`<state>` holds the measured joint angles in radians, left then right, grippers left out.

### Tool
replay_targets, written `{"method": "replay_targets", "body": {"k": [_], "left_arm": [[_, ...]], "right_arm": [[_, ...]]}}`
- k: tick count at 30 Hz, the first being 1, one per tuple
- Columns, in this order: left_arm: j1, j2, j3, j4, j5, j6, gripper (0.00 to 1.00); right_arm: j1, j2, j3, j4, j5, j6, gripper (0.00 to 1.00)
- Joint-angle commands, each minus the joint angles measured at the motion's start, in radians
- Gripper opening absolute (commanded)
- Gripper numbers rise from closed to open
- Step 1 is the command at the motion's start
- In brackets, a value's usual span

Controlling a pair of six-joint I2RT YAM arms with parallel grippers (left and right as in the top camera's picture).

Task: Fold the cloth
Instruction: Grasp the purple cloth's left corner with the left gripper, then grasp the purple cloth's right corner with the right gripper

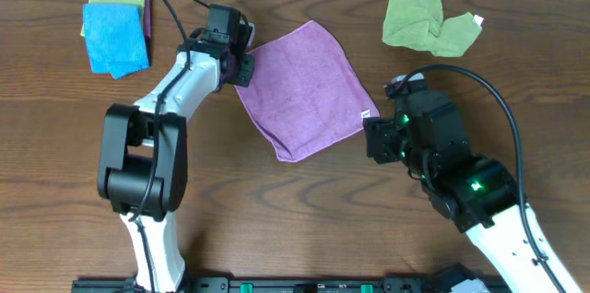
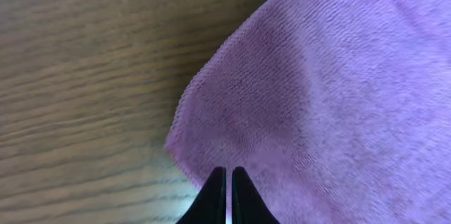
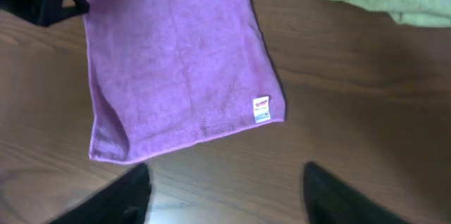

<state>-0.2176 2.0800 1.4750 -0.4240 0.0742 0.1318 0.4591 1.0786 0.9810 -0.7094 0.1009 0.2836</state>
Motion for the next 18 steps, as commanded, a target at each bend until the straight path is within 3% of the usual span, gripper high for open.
{"method": "replay_targets", "body": {"k": [1,4,18], "left_arm": [[0.004,0.044,0.017,0.022,-0.011,0.003,0.06],[0.004,0.069,0.017,0.063,-0.019,0.003,0.06],[0.008,0.095,0.017,0.126,-0.085,0.029,0.05]], "right_arm": [[-0.007,0.032,0.018,0.002,-0.003,0.008,0.45],[-0.007,0.093,0.018,0.008,0.000,0.008,0.02],[-0.108,0.494,0.018,0.186,-0.001,0.008,0.01]]}}
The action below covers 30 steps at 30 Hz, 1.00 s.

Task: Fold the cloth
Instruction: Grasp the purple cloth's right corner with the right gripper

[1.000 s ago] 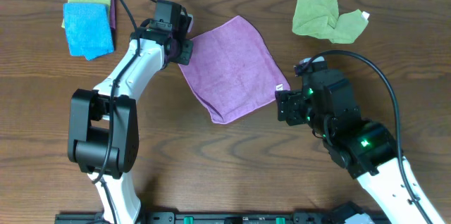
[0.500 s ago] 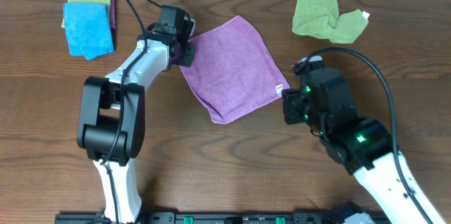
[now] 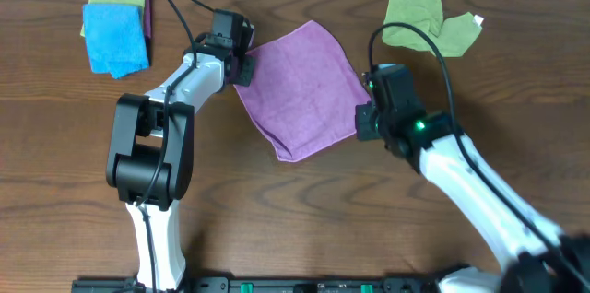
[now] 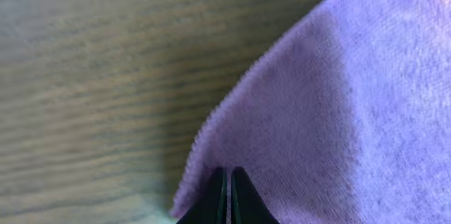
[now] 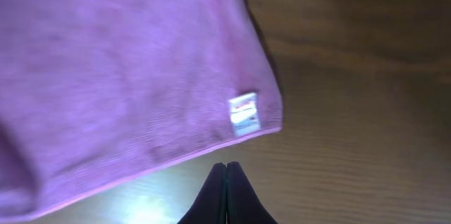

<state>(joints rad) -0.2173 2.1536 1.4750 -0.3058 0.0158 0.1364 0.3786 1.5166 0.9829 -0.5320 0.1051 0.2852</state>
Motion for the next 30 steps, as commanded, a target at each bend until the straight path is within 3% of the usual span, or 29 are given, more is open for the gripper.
{"method": "replay_targets", "body": {"k": [1,30], "left_arm": [[0.009,0.022,0.017,0.011,-0.027,0.025,0.06],[0.009,0.059,0.016,0.029,-0.023,0.020,0.06]], "right_arm": [[-0.035,0.082,0.016,0.020,-0.005,0.007,0.01],[-0.064,0.335,0.016,0.239,-0.008,0.006,0.02]]}}
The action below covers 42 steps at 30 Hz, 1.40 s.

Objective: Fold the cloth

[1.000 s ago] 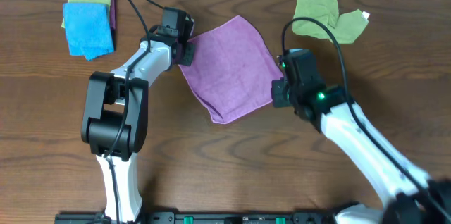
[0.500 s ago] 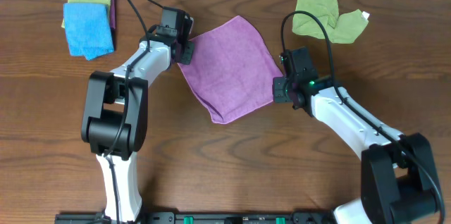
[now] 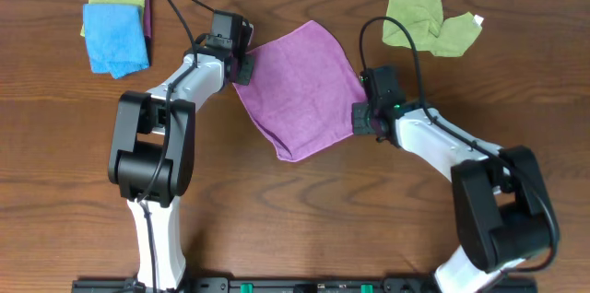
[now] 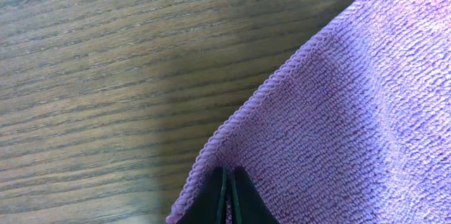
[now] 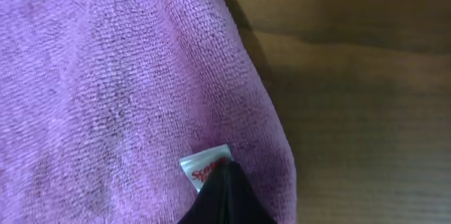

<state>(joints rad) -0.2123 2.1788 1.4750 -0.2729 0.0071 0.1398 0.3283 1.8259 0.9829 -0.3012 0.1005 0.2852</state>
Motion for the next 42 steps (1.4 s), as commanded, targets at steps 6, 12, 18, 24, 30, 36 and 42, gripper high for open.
{"method": "replay_targets", "body": {"k": [6,12,18,24,30,36,42], "left_arm": [[0.006,0.034,0.016,0.003,-0.031,0.019,0.06],[0.029,0.046,0.016,0.064,-0.041,0.021,0.06],[0.063,0.069,0.016,0.143,-0.040,0.022,0.06],[0.093,0.089,0.016,0.154,-0.040,0.074,0.06],[0.101,0.089,0.016,0.138,-0.040,0.078,0.06],[0.101,0.070,0.017,0.135,-0.049,0.073,0.06],[0.101,0.014,0.017,0.100,-0.173,0.073,0.05]], "right_arm": [[-0.013,0.041,0.016,-0.048,-0.139,0.007,0.02],[0.021,0.041,0.016,-0.112,-0.320,0.036,0.01],[0.110,0.040,0.016,-0.167,-0.332,0.036,0.02],[0.229,0.040,0.016,-0.202,-0.341,0.036,0.02],[0.286,0.040,0.016,-0.212,-0.337,0.035,0.01],[0.278,0.017,0.033,-0.224,-0.336,-0.008,0.02],[0.277,-0.044,0.098,-0.308,-0.179,-0.021,0.01]]}}
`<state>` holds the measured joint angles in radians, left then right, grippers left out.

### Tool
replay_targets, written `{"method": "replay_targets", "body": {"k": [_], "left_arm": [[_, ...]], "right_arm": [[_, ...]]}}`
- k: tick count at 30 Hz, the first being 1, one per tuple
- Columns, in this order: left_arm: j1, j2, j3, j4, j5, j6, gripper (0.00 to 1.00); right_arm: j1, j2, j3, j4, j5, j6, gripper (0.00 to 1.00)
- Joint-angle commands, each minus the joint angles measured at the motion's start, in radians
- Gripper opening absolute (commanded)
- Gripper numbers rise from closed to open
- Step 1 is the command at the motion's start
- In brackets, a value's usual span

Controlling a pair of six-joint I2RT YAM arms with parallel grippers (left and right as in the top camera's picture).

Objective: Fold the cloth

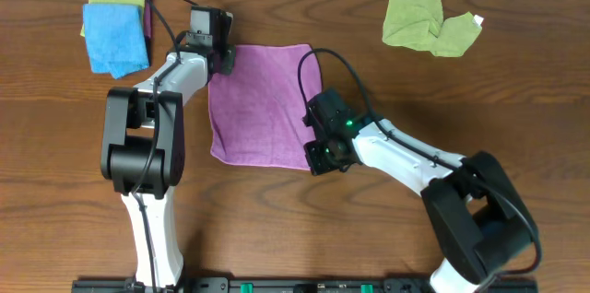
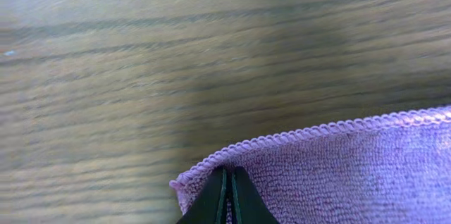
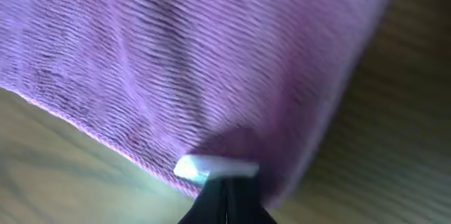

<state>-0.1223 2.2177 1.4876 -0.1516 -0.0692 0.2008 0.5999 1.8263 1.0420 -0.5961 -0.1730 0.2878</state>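
Observation:
The purple cloth (image 1: 263,99) lies flat on the wooden table, its edges roughly square with the table's. My left gripper (image 1: 222,57) is shut on its far left corner; in the left wrist view the fingertips (image 2: 227,176) pinch the hemmed corner of the purple cloth (image 2: 352,182). My right gripper (image 1: 320,156) is shut on the near right corner. The right wrist view, blurred, shows that gripper (image 3: 227,182) clamped at the white label (image 3: 204,169) on the purple cloth (image 3: 176,62).
A stack of folded cloths (image 1: 115,26), blue over green and purple, sits at the far left. A crumpled green cloth (image 1: 429,18) lies at the far right. Bare wooden table (image 1: 479,99) surrounds the purple cloth.
The cloth has shifted left and turned from a diamond to square with the table. My left gripper moved farther back and left; my right gripper moved left and nearer, both still shut on their corners.
At first my left gripper was shut on the cloth's left corner and my right gripper stood open, short of the labelled corner. The right gripper was then shut at that corner, then on the label. Now both hold corners and the cloth lies turned and farther left.

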Motion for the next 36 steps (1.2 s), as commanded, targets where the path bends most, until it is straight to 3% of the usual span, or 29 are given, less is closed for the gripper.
{"method": "replay_targets", "body": {"k": [1,10,11,13,16,20,23,25,31,36], "left_arm": [[0.011,-0.043,0.004,-0.027,-0.098,0.012,0.06],[0.010,-0.200,0.004,-0.032,-0.093,0.006,0.12],[0.009,-0.222,0.004,-0.047,-0.083,-0.003,0.12],[0.005,-0.272,0.004,-0.097,-0.023,-0.006,0.14],[0.003,-0.337,0.004,-0.186,0.095,-0.007,0.16],[0.003,-0.393,0.004,-0.382,0.250,-0.060,0.14],[0.000,-0.384,0.002,-0.547,0.416,-0.079,0.06],[-0.009,-0.370,-0.006,-0.613,0.489,-0.092,0.06],[-0.049,-0.359,-0.116,-0.628,0.493,-0.160,0.06],[-0.051,-0.360,-0.226,-0.634,0.493,-0.205,0.06]], "right_arm": [[0.006,-0.056,0.048,-0.015,0.098,-0.049,0.02],[0.003,-0.179,0.131,-0.021,0.098,-0.082,0.05],[0.000,-0.195,0.143,-0.021,0.105,-0.093,0.15],[-0.015,-0.218,0.164,-0.021,0.142,-0.095,0.26],[-0.055,-0.237,0.177,-0.015,0.154,-0.104,0.56],[-0.134,-0.223,0.174,0.003,0.126,-0.106,0.70],[-0.216,-0.187,0.174,0.057,-0.024,-0.120,0.70],[-0.259,-0.157,0.174,0.101,-0.111,-0.129,0.73],[-0.378,0.018,0.174,0.307,-0.479,-0.093,0.73],[-0.397,0.144,0.180,0.444,-0.615,-0.010,0.73]]}}
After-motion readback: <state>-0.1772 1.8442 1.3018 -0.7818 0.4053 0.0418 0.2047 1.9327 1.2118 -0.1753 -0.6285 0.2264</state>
